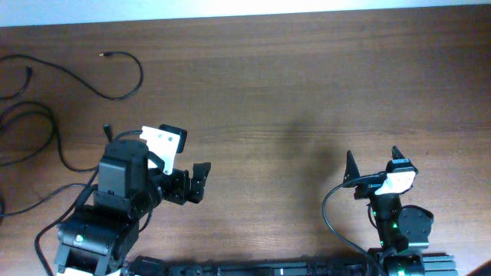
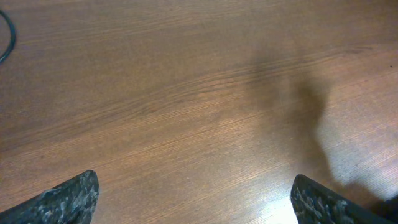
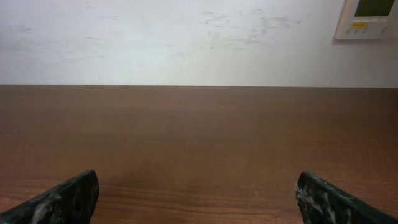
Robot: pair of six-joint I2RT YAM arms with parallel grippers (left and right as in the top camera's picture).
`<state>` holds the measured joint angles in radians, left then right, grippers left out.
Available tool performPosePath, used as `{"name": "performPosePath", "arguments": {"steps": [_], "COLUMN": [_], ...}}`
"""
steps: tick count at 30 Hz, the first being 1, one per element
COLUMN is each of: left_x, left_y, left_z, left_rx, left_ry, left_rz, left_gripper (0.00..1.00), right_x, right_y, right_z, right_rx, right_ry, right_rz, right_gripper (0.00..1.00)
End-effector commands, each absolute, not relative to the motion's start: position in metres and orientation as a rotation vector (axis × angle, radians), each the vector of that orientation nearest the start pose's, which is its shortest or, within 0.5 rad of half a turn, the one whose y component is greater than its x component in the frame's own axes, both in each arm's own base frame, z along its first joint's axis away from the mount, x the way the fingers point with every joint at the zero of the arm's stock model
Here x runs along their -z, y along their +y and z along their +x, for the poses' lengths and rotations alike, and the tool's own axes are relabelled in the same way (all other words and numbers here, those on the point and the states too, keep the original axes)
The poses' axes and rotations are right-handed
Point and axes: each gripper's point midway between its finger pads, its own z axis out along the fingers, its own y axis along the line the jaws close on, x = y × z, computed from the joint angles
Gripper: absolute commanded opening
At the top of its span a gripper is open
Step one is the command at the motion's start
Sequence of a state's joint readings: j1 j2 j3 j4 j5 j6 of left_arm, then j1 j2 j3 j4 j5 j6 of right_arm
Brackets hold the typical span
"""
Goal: Untangle cables
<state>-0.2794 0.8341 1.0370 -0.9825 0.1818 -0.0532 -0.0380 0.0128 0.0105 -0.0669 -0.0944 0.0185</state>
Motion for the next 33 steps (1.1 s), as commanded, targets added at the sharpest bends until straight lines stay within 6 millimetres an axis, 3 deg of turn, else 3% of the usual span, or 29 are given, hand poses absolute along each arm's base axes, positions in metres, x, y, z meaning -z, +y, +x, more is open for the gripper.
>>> {"name": "performPosePath", "arguments": {"steps": [1,11,13,19,23,25,27,33], "left_x": [-0.246,-0.245,-0.235,-0.222,-0.179,-0.179,-0.179,-0.182], "left_y": [-0.096,-0.096,-0.093,-0.084,-0.049,-0.05,-0.046,-0.046], "left_z": [0.225,0.225,0.215,0.211,0.209,0.21,0.208,0.233], "left_rx": [0.374,0.373,0.369,0.329,0.237,0.205,0.181,0.135], "left_ry": [2.341,2.342,2.402,2.385,2.221,2.034,1.926,1.631], "left_rz": [0.344,0.344,0.346,0.37,0.213,0.305,0.286,0.292], "left_gripper": [0.99,0.99,0.99,0.99,0.99,0.99,0.99,0.99], "right_x": [-0.158,-0.158,-0.158,-0.158,-0.158,-0.158,-0.158,-0.158], "right_y": [0.006,0.006,0.006,0.006,0.006,0.006,0.006,0.006], "right_z": [0.246,0.246,0.246,0.246,0.246,0.246,0.246,0.246], "right_rx": [-0.055,-0.055,-0.054,-0.055,-0.055,-0.055,-0.055,-0.055], "right_ry": [1.64,1.64,1.64,1.64,1.64,1.64,1.64,1.64], "right_rz": [-0.028,-0.028,-0.027,-0.028,-0.028,-0.028,-0.028,-0.028], "right_gripper": [0.98,0.98,0.98,0.98,0.98,0.98,0.98,0.98]}}
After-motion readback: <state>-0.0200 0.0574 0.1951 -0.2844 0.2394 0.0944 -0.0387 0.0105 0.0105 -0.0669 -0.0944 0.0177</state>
